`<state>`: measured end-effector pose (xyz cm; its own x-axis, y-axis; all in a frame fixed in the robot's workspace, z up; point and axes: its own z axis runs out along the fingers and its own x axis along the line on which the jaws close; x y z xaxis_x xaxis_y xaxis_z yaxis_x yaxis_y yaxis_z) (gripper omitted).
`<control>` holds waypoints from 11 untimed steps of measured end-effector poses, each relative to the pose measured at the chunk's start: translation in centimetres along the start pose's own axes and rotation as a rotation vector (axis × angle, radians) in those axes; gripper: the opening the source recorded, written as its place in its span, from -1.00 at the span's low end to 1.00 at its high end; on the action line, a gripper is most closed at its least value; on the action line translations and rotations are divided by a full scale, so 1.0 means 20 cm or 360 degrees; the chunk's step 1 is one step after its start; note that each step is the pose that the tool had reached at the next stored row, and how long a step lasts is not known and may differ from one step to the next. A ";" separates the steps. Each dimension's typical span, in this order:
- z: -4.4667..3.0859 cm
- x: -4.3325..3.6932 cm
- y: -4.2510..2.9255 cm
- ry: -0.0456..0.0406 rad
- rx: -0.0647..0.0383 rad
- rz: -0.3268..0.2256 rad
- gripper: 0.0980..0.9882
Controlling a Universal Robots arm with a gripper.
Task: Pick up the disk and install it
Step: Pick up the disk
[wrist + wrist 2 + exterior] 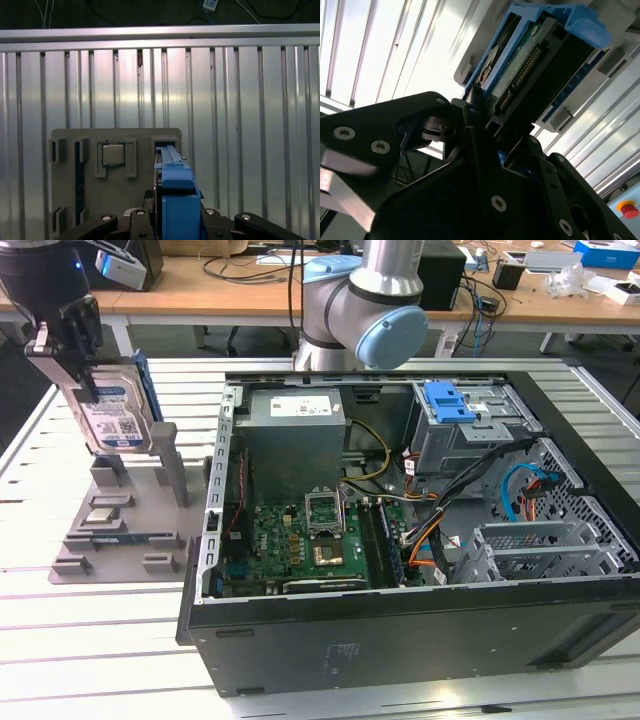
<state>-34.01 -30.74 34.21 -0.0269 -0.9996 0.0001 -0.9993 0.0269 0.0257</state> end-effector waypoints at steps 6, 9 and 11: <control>-0.067 0.000 0.002 0.0000 0.0000 0.0000 -0.40; -0.101 0.000 0.003 0.0000 0.0000 0.0000 -0.40; -0.128 0.000 0.003 0.0000 0.0000 0.0000 -0.40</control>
<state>-34.01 -30.73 36.78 -0.0269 -0.9996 0.0000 -0.9993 0.0269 0.0257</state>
